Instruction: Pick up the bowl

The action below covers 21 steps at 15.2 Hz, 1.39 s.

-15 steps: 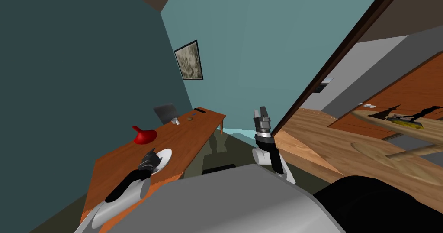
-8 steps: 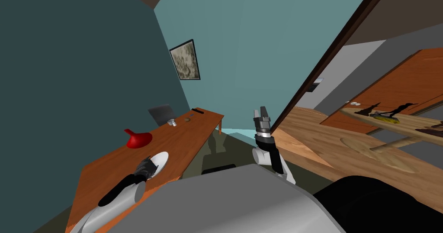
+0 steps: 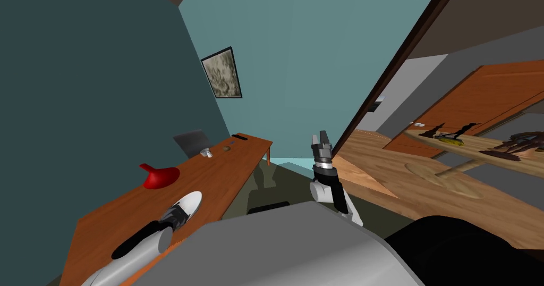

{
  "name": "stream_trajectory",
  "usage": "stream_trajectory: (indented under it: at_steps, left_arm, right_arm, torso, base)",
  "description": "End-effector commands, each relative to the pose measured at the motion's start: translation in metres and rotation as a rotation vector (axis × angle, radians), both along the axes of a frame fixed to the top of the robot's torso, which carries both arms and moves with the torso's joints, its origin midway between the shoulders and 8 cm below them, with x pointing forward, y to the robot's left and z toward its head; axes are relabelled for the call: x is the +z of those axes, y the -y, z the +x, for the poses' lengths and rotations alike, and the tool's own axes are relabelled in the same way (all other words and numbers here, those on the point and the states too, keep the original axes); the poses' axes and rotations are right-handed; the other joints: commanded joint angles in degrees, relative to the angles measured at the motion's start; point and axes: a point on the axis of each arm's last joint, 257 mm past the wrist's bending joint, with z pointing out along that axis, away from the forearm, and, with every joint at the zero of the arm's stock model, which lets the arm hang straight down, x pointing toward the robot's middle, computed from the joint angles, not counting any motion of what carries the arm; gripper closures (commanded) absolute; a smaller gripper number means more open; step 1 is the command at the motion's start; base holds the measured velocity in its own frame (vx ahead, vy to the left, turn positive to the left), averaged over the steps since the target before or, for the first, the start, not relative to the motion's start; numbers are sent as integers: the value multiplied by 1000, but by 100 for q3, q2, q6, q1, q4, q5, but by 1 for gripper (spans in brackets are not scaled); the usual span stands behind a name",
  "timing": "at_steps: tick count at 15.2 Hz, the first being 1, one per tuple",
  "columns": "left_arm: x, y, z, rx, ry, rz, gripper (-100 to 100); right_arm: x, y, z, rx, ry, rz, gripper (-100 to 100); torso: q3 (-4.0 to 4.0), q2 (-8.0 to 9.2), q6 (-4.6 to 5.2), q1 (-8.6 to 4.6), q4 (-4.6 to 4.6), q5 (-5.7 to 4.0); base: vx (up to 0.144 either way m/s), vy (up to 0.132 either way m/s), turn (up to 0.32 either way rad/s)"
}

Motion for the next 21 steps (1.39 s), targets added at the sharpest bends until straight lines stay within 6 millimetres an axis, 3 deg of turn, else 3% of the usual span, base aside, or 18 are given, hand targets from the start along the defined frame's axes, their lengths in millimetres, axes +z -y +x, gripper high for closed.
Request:
stream_trajectory:
  at_steps: [1,15,19,21]
  left_arm:
    - [-10,0,-13,29,-36,-35,-100]
    - [-65,5,-93,222,-217,-265,-100]
    - [-72,9,-105,252,-243,-305,-100]
    - [-77,7,-99,248,-234,-294,-100]
  right_arm:
    - [0,0,0,0,0,0,0]
    - [0,0,0,0,0,0,0]
    - [0,0,0,0,0,0,0]
    - [0,0,0,0,0,0,0]
  torso:
    - [0,0,0,0,0,0]
    - [-4,-8,-1,9,-2,2]
    - [-4,-6,-1,9,-1,2]
    - [-2,-4,-2,6,-1,1]
  base:
    - [18,0,-92]
    - [25,13,-82]
    - [27,21,-56]
    - [6,14,-25]
